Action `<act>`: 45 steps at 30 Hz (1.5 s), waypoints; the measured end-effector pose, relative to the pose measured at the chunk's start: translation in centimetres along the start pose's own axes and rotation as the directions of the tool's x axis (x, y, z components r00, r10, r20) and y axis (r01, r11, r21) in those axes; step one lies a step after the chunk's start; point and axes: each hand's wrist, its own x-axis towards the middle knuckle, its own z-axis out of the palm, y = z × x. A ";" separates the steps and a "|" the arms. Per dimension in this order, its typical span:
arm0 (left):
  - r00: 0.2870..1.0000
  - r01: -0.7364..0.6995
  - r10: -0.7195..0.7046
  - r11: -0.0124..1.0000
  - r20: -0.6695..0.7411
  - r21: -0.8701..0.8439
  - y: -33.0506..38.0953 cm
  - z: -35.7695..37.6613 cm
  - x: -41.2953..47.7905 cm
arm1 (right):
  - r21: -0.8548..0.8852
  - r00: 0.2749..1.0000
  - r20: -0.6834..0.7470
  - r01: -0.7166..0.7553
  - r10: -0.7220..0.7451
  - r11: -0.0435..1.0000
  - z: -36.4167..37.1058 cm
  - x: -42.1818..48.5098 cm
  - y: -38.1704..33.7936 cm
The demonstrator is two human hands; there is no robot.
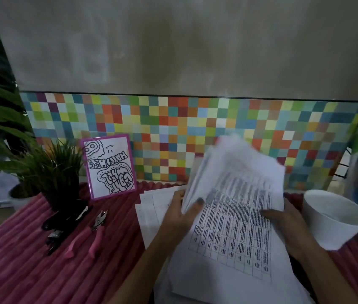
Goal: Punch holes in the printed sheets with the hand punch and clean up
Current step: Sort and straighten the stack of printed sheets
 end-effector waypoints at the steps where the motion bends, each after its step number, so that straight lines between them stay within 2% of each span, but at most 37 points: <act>1: 0.999 0.020 -0.022 0.999 0.046 0.038 -0.4 0.0 0.1 | 0.010 1.000 0.025 -0.016 0.016 1.000 0.3 -0.4 -0.6; 3: 0.995 0.049 -0.051 0.998 0.081 0.035 -0.7 0.2 0.0 | 0.004 0.994 0.089 -0.058 0.058 0.998 0.3 -0.8 -1.1; 5: 0.999 0.037 -0.037 0.999 0.030 0.011 -0.6 -0.1 -0.2 | -0.002 0.987 0.148 -0.064 0.063 0.998 0.5 -1.3 -1.7; 8: 0.992 -0.052 0.039 0.992 -0.116 -0.113 1.6 -0.6 -0.6 | 0.069 0.986 0.052 0.153 -0.157 0.986 1.3 -2.3 -4.3; 10: 0.969 -0.142 0.107 0.979 -0.224 -0.147 4.5 -0.9 -1.0 | 0.099 0.940 0.043 0.334 -0.339 0.937 2.0 -3.4 -7.0; 13: 0.908 -0.338 0.303 0.938 -0.289 -0.077 9.5 -0.7 -1.8 | -0.020 0.830 0.098 0.554 -0.550 0.832 3.1 -5.4 -11.1; 15: 0.870 -0.450 0.433 0.893 -0.236 -0.023 11.9 -0.2 -2.0 | -0.092 0.758 0.150 0.650 -0.634 0.755 3.8 -6.2 -12.9; 19: 0.835 -0.514 0.489 0.857 -0.252 -0.039 13.6 0.2 -2.9 | -0.069 0.679 0.083 0.734 -0.729 0.676 4.6 -6.6 -13.0; 21: 0.833 -0.509 0.468 0.858 -0.295 -0.073 13.5 -0.2 -2.9 | -0.018 0.687 0.074 0.725 -0.723 0.688 4.4 -6.6 -11.8; 24: 0.846 -0.487 0.440 0.867 -0.300 -0.103 12.0 -0.6 -2.3 | 0.072 0.783 0.027 0.618 -0.621 0.783 3.3 -6.0 -10.1; 27: 0.887 -0.390 0.349 0.917 -0.302 -0.084 8.3 -0.2 -1.6 | 0.084 0.863 -0.020 0.505 -0.505 0.859 2.7 -5.4 -7.3; 30: 0.925 -0.274 0.244 0.960 -0.293 -0.063 5.0 0.1 -1.8 | 0.096 0.914 0.020 0.402 -0.405 0.911 2.0 -4.6 -4.5; 35: 0.943 -0.275 0.227 0.943 -0.242 -0.189 3.6 0.5 -1.8 | 0.106 0.921 -0.003 0.386 -0.388 0.916 1.9 -4.2 -4.1; 40: 0.941 -0.284 0.236 0.941 -0.245 -0.186 2.4 0.1 -1.8 | 0.144 0.924 -0.018 0.381 -0.383 0.913 1.9 -4.2 -3.1; 43: 0.945 -0.259 0.221 0.955 -0.242 -0.142 1.7 0.6 -1.9 | -0.026 0.915 -0.030 0.401 -0.402 0.916 2.4 -4.9 -3.2; 45: 0.932 -0.294 0.272 0.954 -0.240 -0.063 2.1 0.7 -1.8 | -0.166 0.895 -0.053 0.429 -0.443 0.888 2.7 -5.1 -3.9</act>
